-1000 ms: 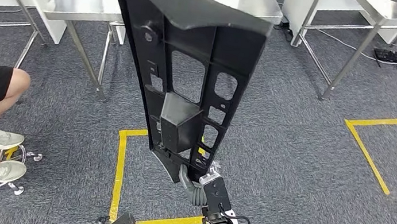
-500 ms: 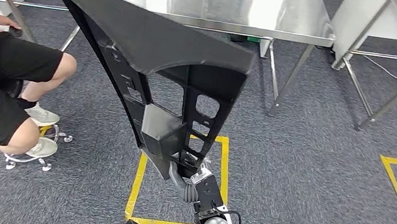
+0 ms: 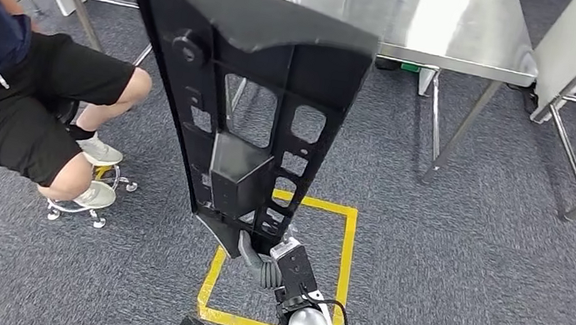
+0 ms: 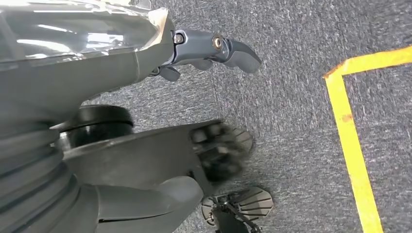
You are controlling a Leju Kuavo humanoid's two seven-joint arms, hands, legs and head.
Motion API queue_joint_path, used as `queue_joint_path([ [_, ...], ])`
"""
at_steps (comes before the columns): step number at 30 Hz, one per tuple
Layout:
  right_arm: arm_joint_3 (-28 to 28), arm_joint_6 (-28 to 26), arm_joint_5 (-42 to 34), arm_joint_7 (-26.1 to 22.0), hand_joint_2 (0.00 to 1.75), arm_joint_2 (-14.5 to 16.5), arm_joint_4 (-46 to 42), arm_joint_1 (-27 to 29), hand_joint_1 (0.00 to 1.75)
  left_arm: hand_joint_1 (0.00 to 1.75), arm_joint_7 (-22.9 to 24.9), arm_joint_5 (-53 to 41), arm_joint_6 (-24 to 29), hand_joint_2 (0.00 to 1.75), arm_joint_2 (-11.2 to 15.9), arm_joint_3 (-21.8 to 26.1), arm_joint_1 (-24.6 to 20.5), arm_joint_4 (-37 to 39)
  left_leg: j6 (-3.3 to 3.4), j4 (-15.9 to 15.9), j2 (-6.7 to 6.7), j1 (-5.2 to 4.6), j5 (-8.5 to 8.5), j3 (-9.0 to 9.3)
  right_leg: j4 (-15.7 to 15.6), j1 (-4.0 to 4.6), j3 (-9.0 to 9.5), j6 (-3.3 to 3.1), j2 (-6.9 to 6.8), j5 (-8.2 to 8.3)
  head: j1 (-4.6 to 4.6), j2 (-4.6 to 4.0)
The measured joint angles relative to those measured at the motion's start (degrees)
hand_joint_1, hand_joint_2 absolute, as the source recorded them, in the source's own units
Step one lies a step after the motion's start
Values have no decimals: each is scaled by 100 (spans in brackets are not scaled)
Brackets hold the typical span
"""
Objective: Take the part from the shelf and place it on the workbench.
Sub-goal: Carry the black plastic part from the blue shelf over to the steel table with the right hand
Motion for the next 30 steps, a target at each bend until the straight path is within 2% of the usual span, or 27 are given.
queue_joint_path([
  [1, 2, 0, -1, -3, 175, 4, 11, -17, 175, 0, 0, 2, -1, 175, 1, -22, -9, 1, 21, -277, 85, -16, 76, 155, 2, 25, 8, 28, -45, -15, 8, 0],
  [2, 3, 0, -1, -5, 175, 6, 21, -31, 175, 0, 0, 4, -3, 175, 2, -40, -17, 4, 46, -411, 123, -37, 91, 227, 1, 49, 17, 59, -91, -25, 15, 0],
  [4, 7, 0, -1, -7, 175, 17, 35, -48, 175, 0, 0, 5, -5, 175, 2, -62, -27, 16, 110, -439, 8, -76, 87, 215, -20, 62, 42, 119, -199, -30, 27, 0],
  [5, 9, 0, -2, -7, 175, 27, 39, -56, 175, 0, 1, 5, -5, 175, 2, -69, -29, 22, 148, -456, -57, -72, 102, 217, -13, 53, 44, 153, -187, -48, 26, 0],
  [7, 12, 0, -3, -11, 175, 39, 43, -74, 175, 0, 2, 7, -4, 175, 2, -96, -38, 30, 224, -490, -183, -43, 141, 233, 258, 38, -74, 172, 69, -214, 30, 0],
  [9, 14, 0, -4, -15, 175, 24, 60, -80, 175, 0, 2, 7, -7, 175, 2, -122, -46, 33, 272, -500, -326, -26, 158, 236, 1030, 31, -444, 141, 378, -543, 35, 0],
  [10, 14, 0, -4, -14, 175, 7, 74, -76, 175, 0, 3, 7, -9, 175, 2, -127, -48, 36, 280, -499, -405, -29, 160, 233, 1440, 34, -652, 134, 433, -680, 36, 0],
  [11, 14, 0, -4, -14, 175, -8, 89, -71, 175, 0, 3, 9, -10, 175, 2, -129, -48, 39, 284, -498, -492, -32, 160, 233, 1721, 37, -808, 145, 457, -749, 36, 0],
  [12, 14, 0, -4, -13, 175, -20, 102, -70, 175, 0, 4, 11, -10, 175, 2, -129, -48, 42, 285, -498, -577, -34, 161, 238, 1762, 37, -852, 172, 468, -718, 36, 0],
  [13, 14, 0, -4, -13, 175, -27, 112, -73, 175, 0, 6, 17, -15, 175, 2, -130, -49, 45, 285, -496, -665, -34, 161, 247, 1550, 33, -773, 211, 483, -590, 35, 0],
  [14, 14, 0, -4, -14, 175, -29, 117, -78, 175, 0, 18, 27, -32, 175, 2, -133, -50, 46, 281, -495, -748, -31, 160, 257, 1154, 25, -602, 253, 541, -401, 36, 0],
  [15, 14, 0, -7, -15, 175, -30, 124, -87, 175, 0, 43, 45, -72, 175, 2, -142, -54, 52, 270, -489, -824, -33, 157, 258, 694, 9, -403, 280, 687, -212, 36, 0],
  [16, 16, 0, -12, -16, 175, -31, 132, -96, 175, 0, 85, 72, -131, 175, 2, -158, -59, 62, 250, -481, -897, -41, 154, 251, 322, -4, -235, 278, 803, -62, 33, 0],
  [17, 19, 1, -19, -18, 175, -31, 144, -103, 175, 0, 143, 101, -213, 175, 2, -180, -65, 74, 223, -476, -952, -47, 155, 236, 102, -8, -137, 258, 900, 21, 29, 0],
  [18, 23, 1, -25, -21, 175, -29, 157, -108, 175, 0, 205, 129, -306, 175, 3, -205, -73, 92, 189, -476, -1003, -48, 162, 216, 17, -1, -99, 221, 941, 53, 27, 0],
  [20, 40, 4, -35, -28, 175, -10, 172, -122, 175, 0, 324, 167, -499, 175, 11, -251, -88, 122, 121, -483, -1059, -29, 172, 190, 9, 2, -83, 146, 829, 75, 25, 0],
  [21, 50, 8, -39, -33, 175, 6, 174, -136, 175, 0, 376, 172, -598, 175, 16, -275, -99, 133, 89, -434, -966, -32, 136, 154, -2, -12, -67, 103, 771, 82, 20, 0],
  [22, 58, 11, -43, -38, 175, 22, 176, -149, 175, 0, 424, 170, -706, 175, 21, -301, -115, 141, 58, -298, -810, -38, 48, 84, -17, -31, -47, 61, 705, 82, 11, 0],
  [24, 66, 13, -45, -39, 175, 29, 179, -160, 175, 0, 505, 164, -979, 175, 28, -370, -157, 155, 9, 322, -439, -45, -271, -223, -28, -35, -13, -8, 549, 63, -7, 0],
  [26, 66, -17, -43, -17, 175, 10, 180, -149, 175, 0, 506, 231, -1246, 175, 37, -422, -184, 168, -31, 1036, -308, -16, -529, -589, -27, -19, 0, -36, 375, 42, -7, 0],
  [27, 65, -47, -37, 1, 175, 2, 179, -140, 175, 0, 466, 304, -1362, 175, 40, -431, -185, 173, -45, 1169, -286, -3, -527, -668, -27, -17, 2, -40, 294, 35, -8, 0],
  [28, 64, -82, -28, 23, 175, -3, 169, -125, 175, 0, 409, 396, -1472, 175, 41, -431, -185, 175, -51, 1074, -263, 10, -423, -628, -27, -17, 8, -43, 219, 28, -8, 0],
  [29, 63, -113, -14, 46, 175, -5, 148, -108, 175, 0, 346, 488, -1586, 175, 42, -427, -184, 178, -49, 757, -221, 20, -244, -467, -27, -18, 18, -39, 155, 18, -8, 0],
  [30, 63, -136, 2, 64, 175, -8, 114, -87, 175, 0, 293, 558, -1676, 175, 42, -422, -185, 180, -40, 325, -112, 25, -68, -238, -26, -13, 34, -24, 103, 4, -8, 0],
])
